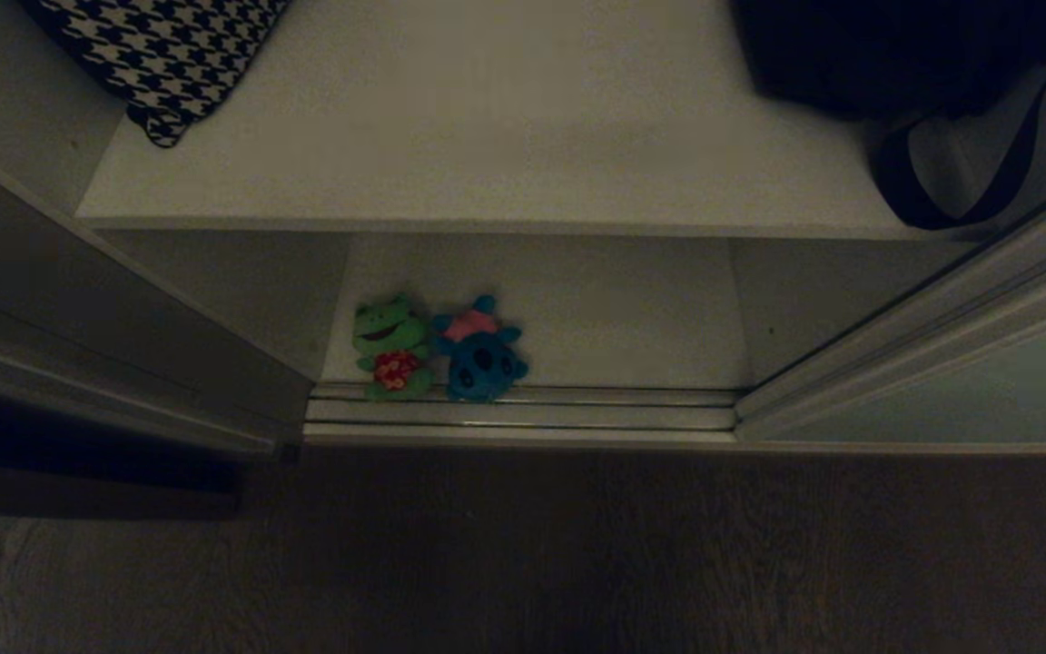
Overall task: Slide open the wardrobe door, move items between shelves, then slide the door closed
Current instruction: Place the green doll on the higher shelf
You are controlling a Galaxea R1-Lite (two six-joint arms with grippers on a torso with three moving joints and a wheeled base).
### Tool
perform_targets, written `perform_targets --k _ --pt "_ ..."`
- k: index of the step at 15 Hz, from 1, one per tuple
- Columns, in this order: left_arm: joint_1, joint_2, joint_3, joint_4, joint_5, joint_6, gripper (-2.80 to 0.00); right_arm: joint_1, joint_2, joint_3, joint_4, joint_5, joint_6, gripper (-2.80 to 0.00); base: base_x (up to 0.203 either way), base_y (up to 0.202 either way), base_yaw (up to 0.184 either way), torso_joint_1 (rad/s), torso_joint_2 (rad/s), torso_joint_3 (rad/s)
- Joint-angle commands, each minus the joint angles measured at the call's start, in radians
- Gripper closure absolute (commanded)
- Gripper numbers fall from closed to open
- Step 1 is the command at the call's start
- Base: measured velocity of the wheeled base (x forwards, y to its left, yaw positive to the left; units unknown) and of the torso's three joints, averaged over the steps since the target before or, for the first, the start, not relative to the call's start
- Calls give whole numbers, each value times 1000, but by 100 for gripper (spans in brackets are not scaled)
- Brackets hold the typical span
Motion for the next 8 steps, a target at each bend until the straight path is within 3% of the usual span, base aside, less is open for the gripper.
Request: perform_targets --k 1,4,8 --pt "0 344 -63 8 -5 30 0 0 -2 0 0 0 0 0 0 0 0 0 0 0" --pt "0 627 -97 -43 -33 81 0 0 -2 0 0 0 0 0 0 0 0 0 0 0" --pt "-30 927 -166 -159 -99 85 0 0 -2 0 0 0 0 0 0 0 0 0 0 0"
